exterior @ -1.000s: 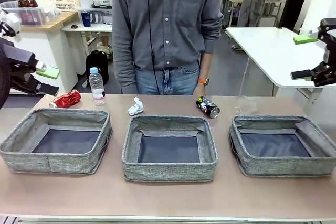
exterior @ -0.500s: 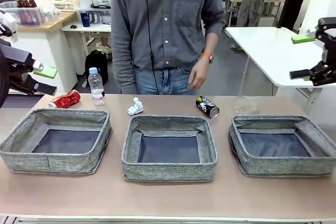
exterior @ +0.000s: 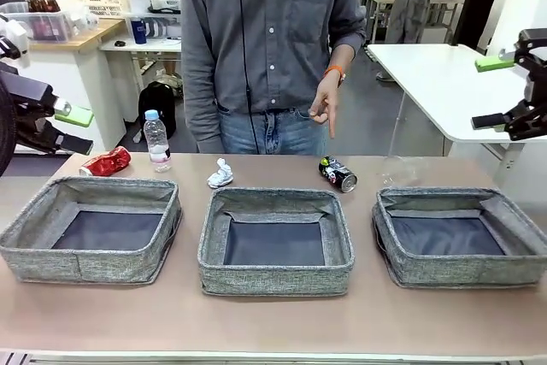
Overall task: Sort the waste into the appropriate baskets.
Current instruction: Pick up the waste item pointed out by the person.
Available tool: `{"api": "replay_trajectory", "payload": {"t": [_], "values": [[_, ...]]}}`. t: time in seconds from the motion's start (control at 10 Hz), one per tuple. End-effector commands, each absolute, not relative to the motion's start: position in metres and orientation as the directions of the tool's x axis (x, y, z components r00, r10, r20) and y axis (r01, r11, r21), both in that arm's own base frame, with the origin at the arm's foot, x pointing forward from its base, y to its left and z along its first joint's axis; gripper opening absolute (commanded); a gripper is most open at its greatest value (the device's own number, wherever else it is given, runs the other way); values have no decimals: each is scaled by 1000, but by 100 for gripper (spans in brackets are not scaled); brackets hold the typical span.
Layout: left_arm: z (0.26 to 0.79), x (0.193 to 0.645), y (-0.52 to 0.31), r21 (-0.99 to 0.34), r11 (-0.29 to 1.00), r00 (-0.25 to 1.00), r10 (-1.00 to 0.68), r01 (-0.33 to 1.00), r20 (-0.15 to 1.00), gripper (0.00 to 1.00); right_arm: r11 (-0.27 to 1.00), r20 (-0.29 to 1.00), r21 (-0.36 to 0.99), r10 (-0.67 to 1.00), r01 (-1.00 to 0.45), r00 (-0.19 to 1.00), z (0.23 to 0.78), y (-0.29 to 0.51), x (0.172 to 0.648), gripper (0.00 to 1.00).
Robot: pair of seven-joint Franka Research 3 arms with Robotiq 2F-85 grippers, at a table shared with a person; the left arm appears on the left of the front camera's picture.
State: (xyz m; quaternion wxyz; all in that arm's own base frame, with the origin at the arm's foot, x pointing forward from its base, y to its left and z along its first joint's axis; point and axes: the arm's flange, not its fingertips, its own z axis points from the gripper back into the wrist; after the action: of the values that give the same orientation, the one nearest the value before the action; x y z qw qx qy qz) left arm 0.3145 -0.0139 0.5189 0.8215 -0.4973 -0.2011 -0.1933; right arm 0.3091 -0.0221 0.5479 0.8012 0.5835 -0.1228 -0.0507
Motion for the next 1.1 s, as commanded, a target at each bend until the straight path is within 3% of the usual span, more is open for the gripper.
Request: {"api": "replay_trajectory", "payload": {"t": [0.0, 0.7, 0.9, 1.0], "values": [[519, 317, -15, -735, 410, 830, -119, 541, 544, 100, 297, 165, 950, -221, -95, 961, 549, -20, 313, 100], [519, 317, -15, -735, 410, 830, -119, 541, 544, 100, 313, 138, 948, -224, -63, 965, 548, -22, 309, 100], [519, 317, -15, -735, 410, 830, -119, 541, 544, 100, 671, 247, 738, -175, -68, 953, 546, 35, 344, 100], [519, 317, -15, -735, 410, 830, -119, 541, 544, 100, 813, 339, 568, -90, -127, 937, 539, 78, 370, 100]]}}
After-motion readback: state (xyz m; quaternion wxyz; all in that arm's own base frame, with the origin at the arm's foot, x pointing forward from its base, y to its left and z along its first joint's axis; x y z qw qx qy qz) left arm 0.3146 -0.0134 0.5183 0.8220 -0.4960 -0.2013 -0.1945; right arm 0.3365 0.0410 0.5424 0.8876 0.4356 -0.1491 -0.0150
